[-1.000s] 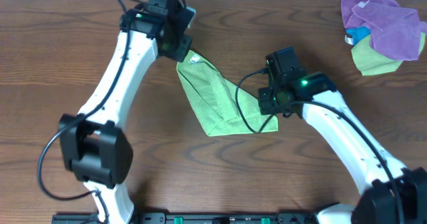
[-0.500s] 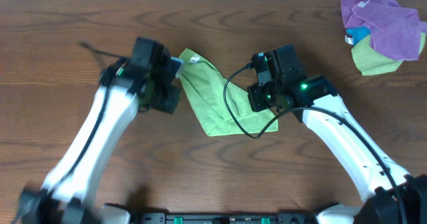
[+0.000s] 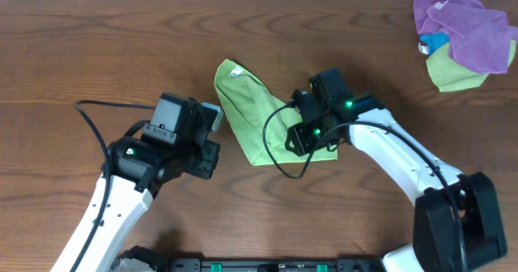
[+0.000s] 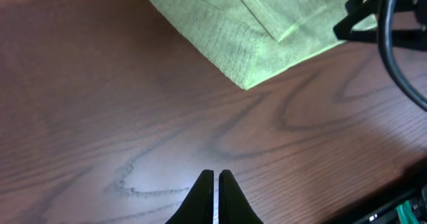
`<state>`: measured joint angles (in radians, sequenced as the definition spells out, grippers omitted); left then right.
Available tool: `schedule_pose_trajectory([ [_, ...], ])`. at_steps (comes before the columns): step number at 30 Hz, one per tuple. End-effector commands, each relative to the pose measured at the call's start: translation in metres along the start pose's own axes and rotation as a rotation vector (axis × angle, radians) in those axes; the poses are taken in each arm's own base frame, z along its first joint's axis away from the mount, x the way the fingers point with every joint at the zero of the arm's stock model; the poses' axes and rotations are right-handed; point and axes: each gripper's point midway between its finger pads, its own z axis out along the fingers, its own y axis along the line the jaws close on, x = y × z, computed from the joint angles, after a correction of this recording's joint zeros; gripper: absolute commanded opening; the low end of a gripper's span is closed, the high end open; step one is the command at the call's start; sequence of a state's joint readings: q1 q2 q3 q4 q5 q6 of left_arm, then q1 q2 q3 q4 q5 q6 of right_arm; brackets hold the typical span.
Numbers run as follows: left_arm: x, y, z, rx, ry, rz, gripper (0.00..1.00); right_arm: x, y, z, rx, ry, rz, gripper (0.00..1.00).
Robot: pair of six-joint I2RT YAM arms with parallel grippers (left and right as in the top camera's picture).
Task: Fold the cloth
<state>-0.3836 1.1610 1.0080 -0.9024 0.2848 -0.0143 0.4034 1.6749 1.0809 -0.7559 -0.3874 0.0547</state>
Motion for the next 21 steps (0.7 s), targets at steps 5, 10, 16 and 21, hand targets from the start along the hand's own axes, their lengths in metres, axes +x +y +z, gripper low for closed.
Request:
schedule_pose_trajectory([
  [5,0.000,-0.001,-0.002,-0.001,-0.009,-0.014,0.06,0.003,0.017,0.015,-0.122,-0.022,-0.035,0.49],
  [10,0.000,-0.001,-0.002,-0.001,-0.009,-0.010,0.06,-0.009,0.012,0.017,-0.077,-0.071,-0.065,0.48],
  [16,0.000,-0.001,-0.002,-0.002,-0.009,-0.002,0.06,-0.016,0.005,0.028,-0.051,-0.084,-0.068,0.45],
  [21,0.000,-0.001,-0.002,-0.002,-0.009,-0.002,0.06,-0.016,-0.002,0.041,-0.045,-0.066,-0.059,0.41],
])
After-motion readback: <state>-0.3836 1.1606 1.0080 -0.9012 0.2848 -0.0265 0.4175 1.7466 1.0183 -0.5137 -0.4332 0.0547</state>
